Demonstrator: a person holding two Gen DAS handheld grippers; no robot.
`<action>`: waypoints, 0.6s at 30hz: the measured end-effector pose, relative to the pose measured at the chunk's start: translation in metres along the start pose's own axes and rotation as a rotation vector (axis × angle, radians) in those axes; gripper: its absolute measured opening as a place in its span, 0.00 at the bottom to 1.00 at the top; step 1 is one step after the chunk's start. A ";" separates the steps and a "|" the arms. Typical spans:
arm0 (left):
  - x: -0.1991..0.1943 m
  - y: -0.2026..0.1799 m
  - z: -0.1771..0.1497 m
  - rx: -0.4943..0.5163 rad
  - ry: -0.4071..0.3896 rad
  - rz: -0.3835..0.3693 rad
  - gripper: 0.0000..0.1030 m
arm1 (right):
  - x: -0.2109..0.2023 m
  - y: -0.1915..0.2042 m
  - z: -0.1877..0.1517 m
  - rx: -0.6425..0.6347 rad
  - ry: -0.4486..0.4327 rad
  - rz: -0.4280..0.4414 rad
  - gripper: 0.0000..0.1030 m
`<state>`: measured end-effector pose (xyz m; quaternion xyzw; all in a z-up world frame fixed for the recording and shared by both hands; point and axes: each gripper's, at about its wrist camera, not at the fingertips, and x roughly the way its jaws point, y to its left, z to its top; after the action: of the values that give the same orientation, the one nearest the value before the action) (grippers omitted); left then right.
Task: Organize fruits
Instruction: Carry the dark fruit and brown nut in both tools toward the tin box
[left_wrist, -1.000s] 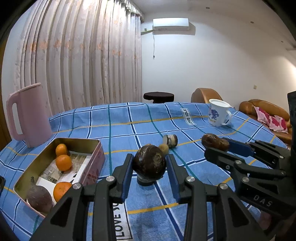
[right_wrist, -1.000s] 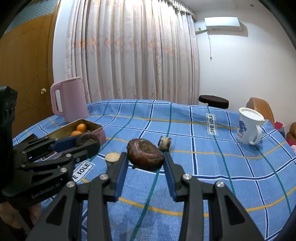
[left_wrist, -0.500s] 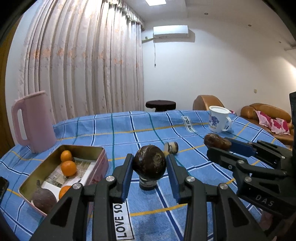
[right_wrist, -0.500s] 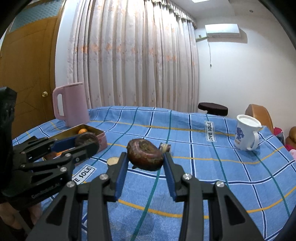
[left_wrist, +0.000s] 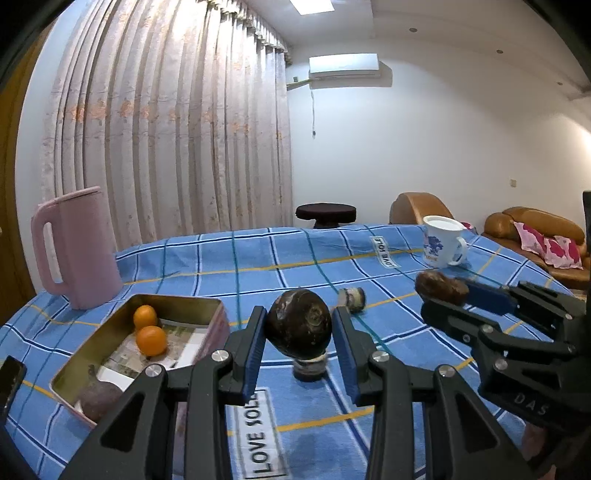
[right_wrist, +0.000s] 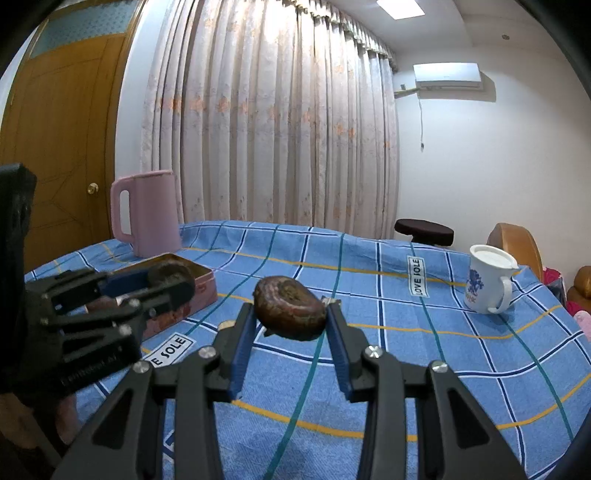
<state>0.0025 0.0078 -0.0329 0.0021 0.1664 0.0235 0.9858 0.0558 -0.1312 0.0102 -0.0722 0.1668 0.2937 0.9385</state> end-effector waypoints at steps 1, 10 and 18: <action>0.000 0.004 0.001 -0.004 0.002 0.006 0.37 | 0.003 0.002 0.002 0.002 0.007 0.011 0.40; 0.006 0.065 0.010 -0.047 0.050 0.117 0.37 | 0.037 0.039 0.034 -0.046 0.019 0.122 0.40; 0.015 0.117 0.009 -0.091 0.102 0.173 0.37 | 0.079 0.086 0.057 -0.096 0.055 0.223 0.40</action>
<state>0.0145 0.1253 -0.0276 -0.0294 0.2143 0.1159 0.9694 0.0826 -0.0064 0.0324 -0.1063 0.1853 0.4019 0.8904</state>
